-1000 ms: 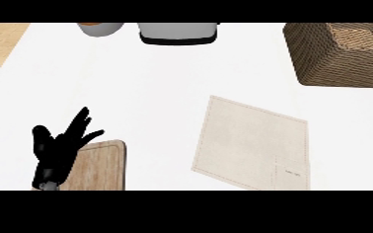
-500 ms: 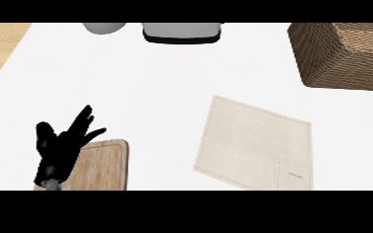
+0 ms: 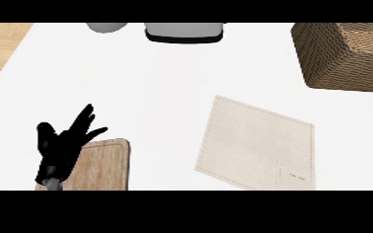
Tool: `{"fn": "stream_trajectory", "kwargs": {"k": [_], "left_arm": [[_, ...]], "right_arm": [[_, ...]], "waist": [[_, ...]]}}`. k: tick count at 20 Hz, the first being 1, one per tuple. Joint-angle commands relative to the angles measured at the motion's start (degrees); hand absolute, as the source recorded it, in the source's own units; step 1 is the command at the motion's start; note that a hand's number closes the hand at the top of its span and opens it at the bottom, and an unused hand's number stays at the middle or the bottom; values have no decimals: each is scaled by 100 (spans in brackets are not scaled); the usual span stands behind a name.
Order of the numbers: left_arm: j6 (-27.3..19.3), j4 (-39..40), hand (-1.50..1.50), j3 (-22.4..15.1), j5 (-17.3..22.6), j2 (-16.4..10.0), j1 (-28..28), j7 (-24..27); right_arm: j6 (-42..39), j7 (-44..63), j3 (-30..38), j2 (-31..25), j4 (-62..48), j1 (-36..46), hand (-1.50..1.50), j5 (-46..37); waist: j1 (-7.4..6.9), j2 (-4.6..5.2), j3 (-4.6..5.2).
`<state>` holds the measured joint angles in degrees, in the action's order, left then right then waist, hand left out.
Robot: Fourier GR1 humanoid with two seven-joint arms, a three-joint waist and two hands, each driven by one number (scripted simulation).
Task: Pick the pear from the placemat and place it in the basket
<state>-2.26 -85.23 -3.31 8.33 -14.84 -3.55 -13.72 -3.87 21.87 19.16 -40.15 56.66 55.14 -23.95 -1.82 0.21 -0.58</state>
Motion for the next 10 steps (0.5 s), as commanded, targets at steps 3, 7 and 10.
{"fn": "stream_trajectory", "kwargs": {"k": [3, 7, 10], "left_arm": [[83, 509, 0, -25, -70, -46, -122, -201], [18, 524, 0, -25, -130, -3, -99, -227], [-1, 370, 0, -33, -153, 41, -445, -59]], "right_arm": [[228, -618, 697, 66, -1204, 206, 150, 531], [510, -1376, 766, 154, -1872, 78, 150, 479], [399, -1844, 829, -16, -2131, -155, 150, 508]], "waist": [[-27, 82, 47], [-42, 93, 47], [-4, 48, 49]]}}
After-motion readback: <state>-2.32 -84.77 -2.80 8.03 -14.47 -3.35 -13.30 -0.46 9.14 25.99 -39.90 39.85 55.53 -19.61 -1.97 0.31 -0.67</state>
